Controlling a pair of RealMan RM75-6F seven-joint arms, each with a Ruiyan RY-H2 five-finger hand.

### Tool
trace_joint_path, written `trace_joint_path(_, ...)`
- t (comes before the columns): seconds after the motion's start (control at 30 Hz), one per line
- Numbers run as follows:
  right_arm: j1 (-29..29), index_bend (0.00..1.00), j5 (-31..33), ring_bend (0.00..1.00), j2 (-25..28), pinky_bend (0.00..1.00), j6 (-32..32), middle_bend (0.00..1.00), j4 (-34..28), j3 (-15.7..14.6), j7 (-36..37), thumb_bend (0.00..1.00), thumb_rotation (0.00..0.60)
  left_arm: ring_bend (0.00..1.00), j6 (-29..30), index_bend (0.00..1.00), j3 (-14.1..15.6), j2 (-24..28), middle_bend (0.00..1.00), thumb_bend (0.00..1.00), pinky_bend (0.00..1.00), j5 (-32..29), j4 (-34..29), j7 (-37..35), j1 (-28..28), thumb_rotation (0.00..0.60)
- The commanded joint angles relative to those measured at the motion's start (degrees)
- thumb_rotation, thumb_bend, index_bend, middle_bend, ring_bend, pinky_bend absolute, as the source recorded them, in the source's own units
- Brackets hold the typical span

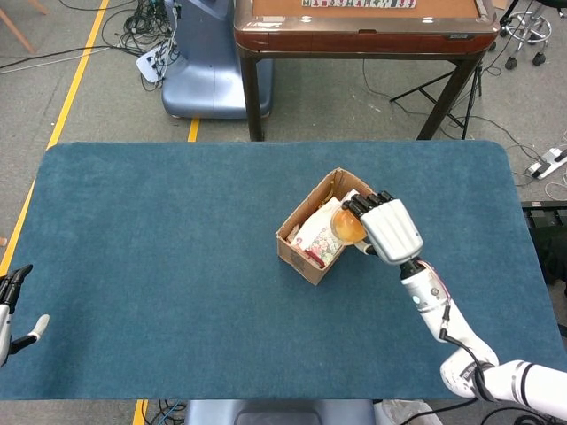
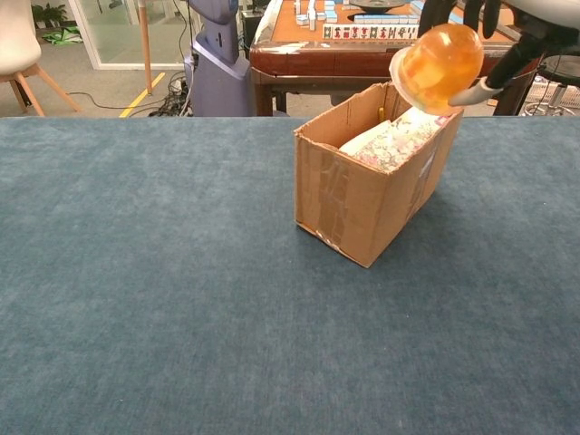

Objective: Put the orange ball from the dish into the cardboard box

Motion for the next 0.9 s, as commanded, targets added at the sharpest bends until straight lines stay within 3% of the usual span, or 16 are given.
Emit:
trace_joint_path(0.03, 1.82, 0.5, 1.71, 0.46, -2.14, 0.47, -1.54, 0.51, 2.01, 1.13, -0.27, 0.12, 0.6, 0.17, 0.05, 0.11, -0.02, 0.0, 0.18, 0.25, 0.42, -0.01, -0.02, 0.02, 0.02, 0.6)
trace_joint_path(0.17, 4.27, 0.5, 3.17, 0.46, -5.18, 0.47, -3.66, 0.51, 5.27, 1.76, 0.28, 0.12, 0.6, 0.17, 0.24, 0.11, -0.01, 0.06, 0.18, 0.25, 0.42, 0.08, -0.12, 0.01, 0.12, 0.6)
trace_joint_path(0.33, 6.77, 0.5, 4.01, 0.4, -8.76, 0.47, -5.11, 0.42, 9.18, 1.97, 0.32, 0.09, 0.6, 0.18, 0.35, 0.11, 0.09, 0.13, 0.18, 0.25, 0.42, 0.33, -0.14, -0.05, 0.18, 0.6)
trace_joint_path(0.43, 7.46, 0.4, 4.18, 0.31, -9.51, 0.47, -5.94, 0.34, 10.18, 1.61, 1.3, 0.02, 0.6, 0.18, 0.47, 0.11, 0.11, 0.24, 0.18, 0.25, 0.42, 0.41, -0.18, -0.29, 0.25, 0.6)
trace_joint_path(0.6, 7.26, 0.16, 3.7, 0.21, -7.96, 0.43, -6.5, 0.2, 9.44, 0.54, 2.96, 0.0, 0.6, 0.18, 0.85, 0.11, 0.04, 0.38, 0.19, 0.25, 0.42, 0.52, -0.26, -0.66, 0.42, 0.6)
trace_joint_path(0.9, 3.07, 0.14, 2.18, 0.19, -1.69, 0.4, -1.88, 0.18, 3.48, -1.46, 3.0, 0.0, 0.6, 0.18, 0.54, 0.11, -0.03, 0.22, 0.19, 0.25, 0.42, 0.22, -0.23, -0.15, 0.33, 0.6)
